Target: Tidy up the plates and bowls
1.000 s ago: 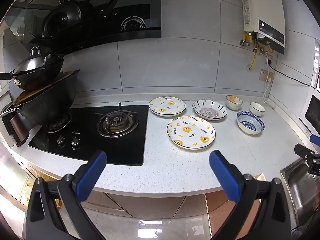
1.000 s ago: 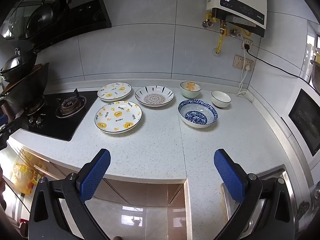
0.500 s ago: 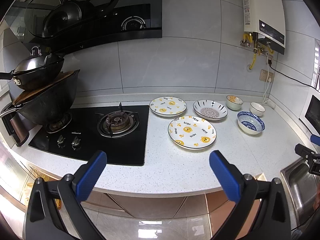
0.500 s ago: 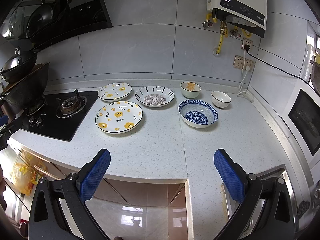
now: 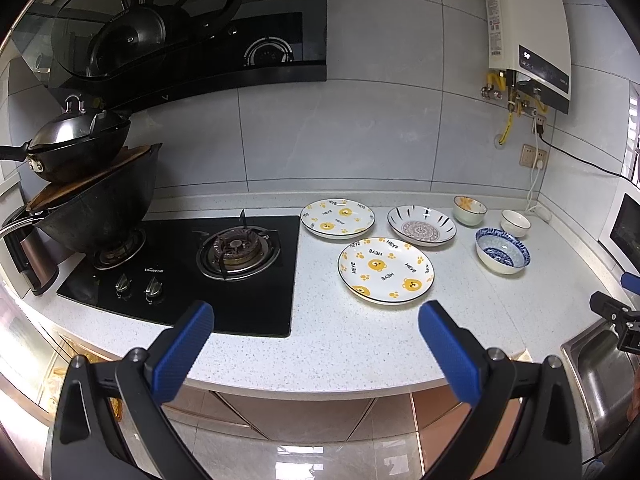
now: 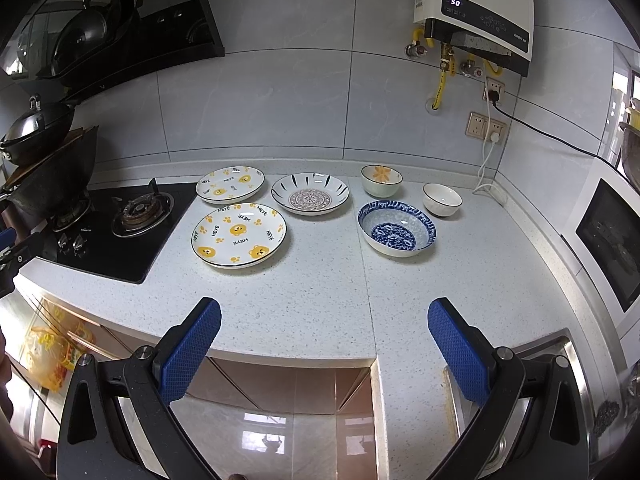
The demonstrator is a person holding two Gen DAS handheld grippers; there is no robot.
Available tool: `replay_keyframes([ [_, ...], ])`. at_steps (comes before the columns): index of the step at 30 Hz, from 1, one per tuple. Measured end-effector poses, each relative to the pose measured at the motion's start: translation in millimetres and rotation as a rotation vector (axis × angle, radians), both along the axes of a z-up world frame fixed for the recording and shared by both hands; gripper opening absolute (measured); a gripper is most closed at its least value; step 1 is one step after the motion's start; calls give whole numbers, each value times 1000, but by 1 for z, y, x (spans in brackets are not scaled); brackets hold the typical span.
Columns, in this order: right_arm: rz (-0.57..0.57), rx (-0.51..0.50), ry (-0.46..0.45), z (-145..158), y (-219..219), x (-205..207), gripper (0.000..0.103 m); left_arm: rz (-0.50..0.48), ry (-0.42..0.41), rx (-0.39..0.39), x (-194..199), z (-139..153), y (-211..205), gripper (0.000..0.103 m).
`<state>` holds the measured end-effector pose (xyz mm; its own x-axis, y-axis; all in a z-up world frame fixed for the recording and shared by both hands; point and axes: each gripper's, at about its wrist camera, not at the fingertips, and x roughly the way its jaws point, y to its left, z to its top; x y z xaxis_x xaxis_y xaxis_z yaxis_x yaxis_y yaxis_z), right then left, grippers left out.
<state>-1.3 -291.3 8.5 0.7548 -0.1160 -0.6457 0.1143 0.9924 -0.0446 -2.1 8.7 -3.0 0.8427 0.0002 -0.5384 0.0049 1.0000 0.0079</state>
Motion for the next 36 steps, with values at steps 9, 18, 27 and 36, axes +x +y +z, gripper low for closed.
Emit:
replay_keyframes([
  [9, 0, 1, 0, 0, 0, 0, 102, -4, -3, 4, 2, 3, 0, 103],
  [18, 0, 0, -1, 0, 0, 0, 102, -8, 0, 3, 1, 3, -2, 103],
  [27, -3, 5, 2, -2, -5, 2, 102, -8, 3, 7, 2, 2, -6, 103],
  [36, -4, 9, 2, -3, -9, 2, 102, -6, 8, 10, 4, 1, -8, 103],
])
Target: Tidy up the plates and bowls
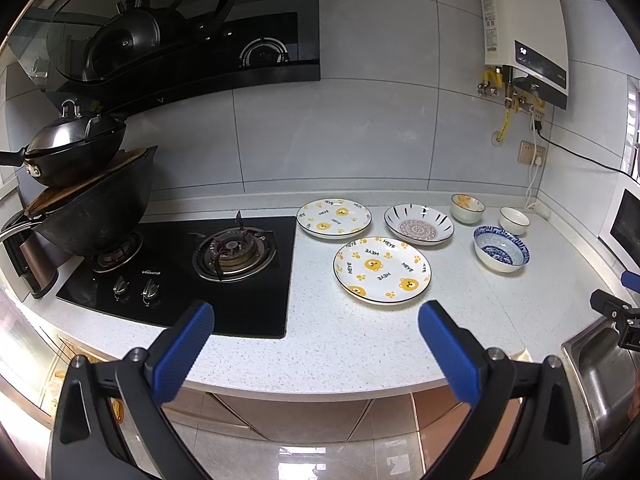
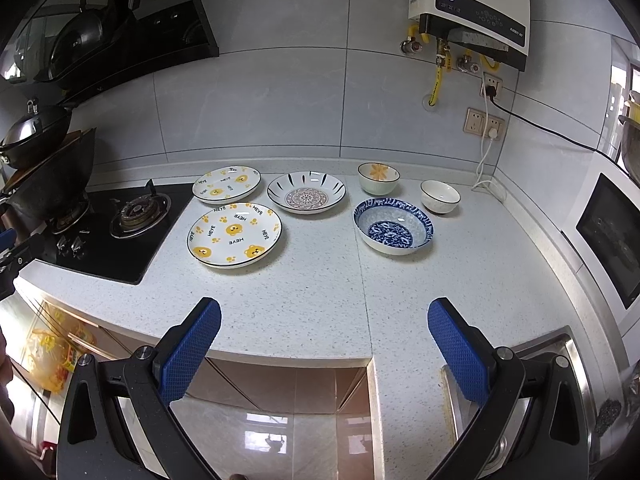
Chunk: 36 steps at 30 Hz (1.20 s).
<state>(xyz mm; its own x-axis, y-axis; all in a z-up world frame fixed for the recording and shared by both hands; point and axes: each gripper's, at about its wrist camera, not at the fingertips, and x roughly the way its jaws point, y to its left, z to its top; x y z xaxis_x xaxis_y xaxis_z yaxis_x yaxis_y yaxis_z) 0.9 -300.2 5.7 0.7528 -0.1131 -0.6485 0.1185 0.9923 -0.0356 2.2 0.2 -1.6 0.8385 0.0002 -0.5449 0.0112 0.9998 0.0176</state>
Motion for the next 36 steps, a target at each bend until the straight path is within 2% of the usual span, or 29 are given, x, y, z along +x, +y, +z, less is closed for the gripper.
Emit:
replay_keyframes([
  [28, 17, 18, 4, -2, -9, 8, 102, 7, 2, 4, 7, -2, -1, 103],
  [36, 58, 48, 9, -9, -15, 19, 102, 18, 36, -12, 16, -8, -9, 103],
])
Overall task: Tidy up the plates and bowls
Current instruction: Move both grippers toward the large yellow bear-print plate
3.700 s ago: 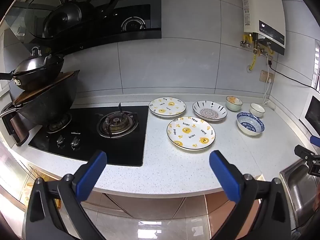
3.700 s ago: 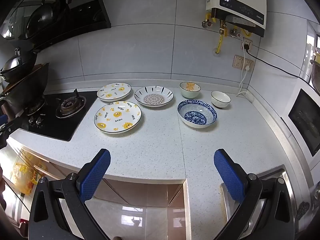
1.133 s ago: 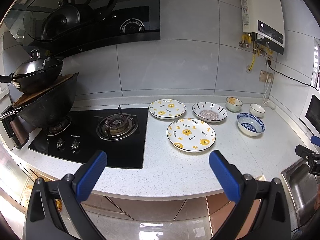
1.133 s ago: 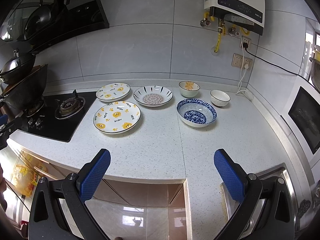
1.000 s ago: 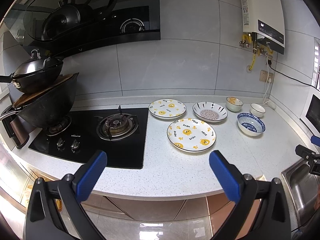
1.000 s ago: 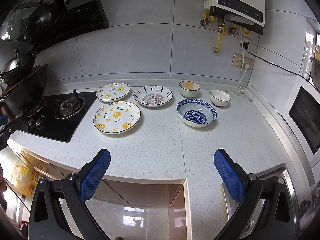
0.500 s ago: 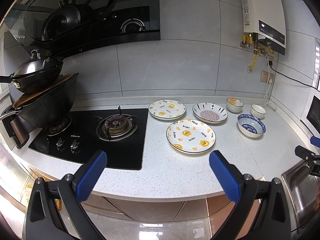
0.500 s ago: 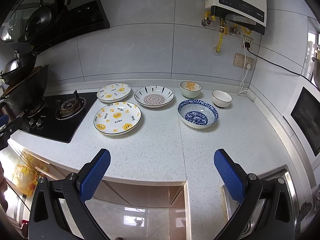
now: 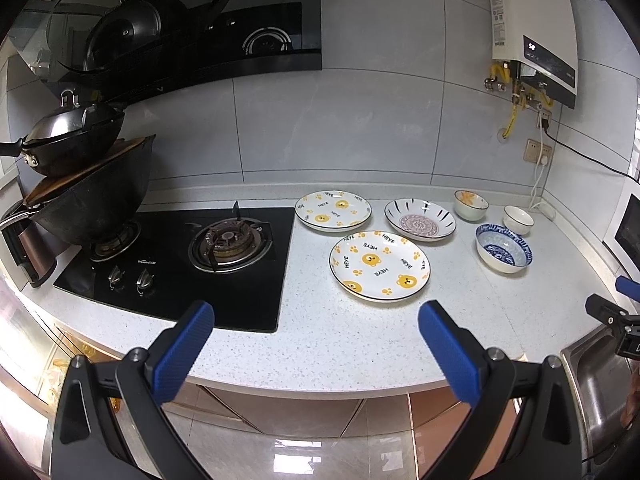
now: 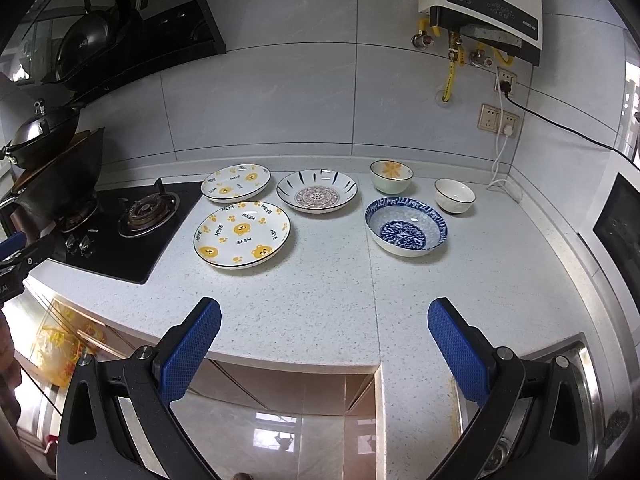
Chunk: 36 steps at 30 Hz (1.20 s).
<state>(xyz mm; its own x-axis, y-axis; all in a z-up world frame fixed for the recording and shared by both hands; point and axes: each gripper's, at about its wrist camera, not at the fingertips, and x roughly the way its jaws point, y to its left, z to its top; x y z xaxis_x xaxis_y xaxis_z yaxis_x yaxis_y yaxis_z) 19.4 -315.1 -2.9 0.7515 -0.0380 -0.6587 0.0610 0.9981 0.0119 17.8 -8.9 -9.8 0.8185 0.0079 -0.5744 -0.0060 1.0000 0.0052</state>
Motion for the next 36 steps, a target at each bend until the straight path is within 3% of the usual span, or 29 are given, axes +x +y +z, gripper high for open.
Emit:
replay_keyframes([
  [5, 38, 12, 2, -6, 4, 18, 102, -4, 20, -2, 10, -5, -4, 103],
  [9, 35, 6, 15, -12, 12, 42, 102, -19, 35, -13, 40, -12, 2, 103],
  [22, -48, 27, 61, -26, 60, 151, 102, -165, 45, -49, 194, -22, 44, 103],
  [28, -47, 38, 130, -54, 67, 201, 102, -181, 102, -70, 250, -43, 46, 103],
  [36, 1, 64, 248, -106, 64, 252, 102, -188, 170, -95, 290, -82, 27, 103],
])
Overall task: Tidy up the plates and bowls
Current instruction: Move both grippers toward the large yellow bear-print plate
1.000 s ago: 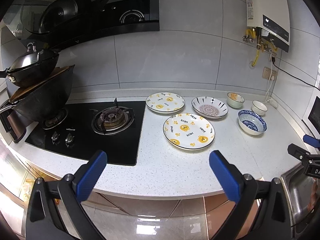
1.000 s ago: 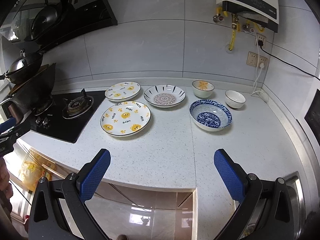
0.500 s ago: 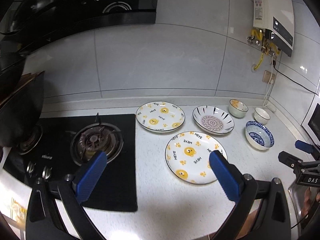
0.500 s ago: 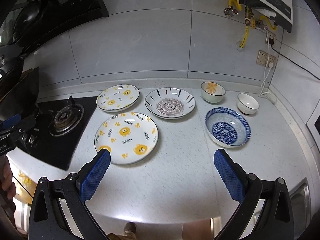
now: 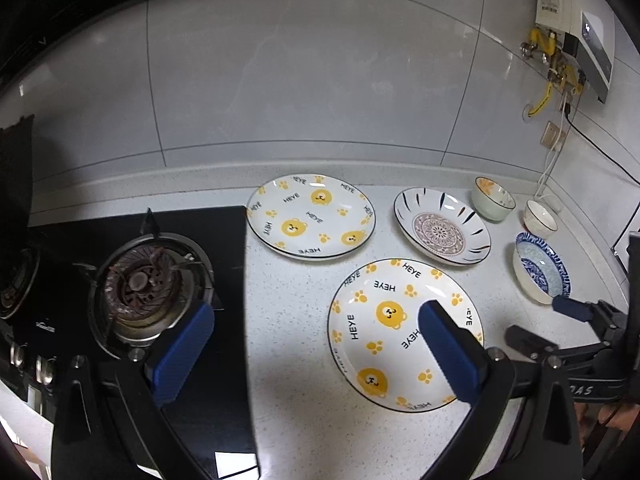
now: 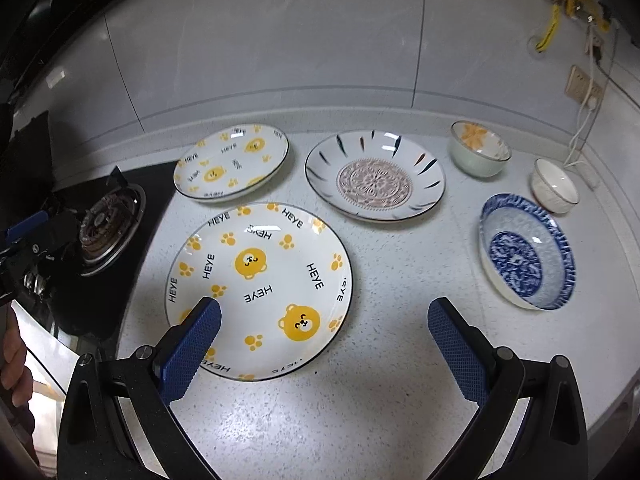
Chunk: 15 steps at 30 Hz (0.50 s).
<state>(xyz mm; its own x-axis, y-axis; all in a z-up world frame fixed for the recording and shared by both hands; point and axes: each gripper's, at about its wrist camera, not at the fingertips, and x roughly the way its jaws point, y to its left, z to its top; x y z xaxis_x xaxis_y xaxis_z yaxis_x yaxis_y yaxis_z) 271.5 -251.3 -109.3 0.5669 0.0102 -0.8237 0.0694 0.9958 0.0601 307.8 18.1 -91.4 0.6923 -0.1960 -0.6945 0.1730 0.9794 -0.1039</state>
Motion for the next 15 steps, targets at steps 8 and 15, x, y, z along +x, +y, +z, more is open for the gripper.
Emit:
replay_keyframes([
  [8, 46, 35, 75, -43, -8, 34, 102, 21, 54, -37, 23, -42, -18, 103],
  [15, 105, 94, 96, -65, -10, 47, 102, 54, 114, -17, 38, -75, -27, 103],
])
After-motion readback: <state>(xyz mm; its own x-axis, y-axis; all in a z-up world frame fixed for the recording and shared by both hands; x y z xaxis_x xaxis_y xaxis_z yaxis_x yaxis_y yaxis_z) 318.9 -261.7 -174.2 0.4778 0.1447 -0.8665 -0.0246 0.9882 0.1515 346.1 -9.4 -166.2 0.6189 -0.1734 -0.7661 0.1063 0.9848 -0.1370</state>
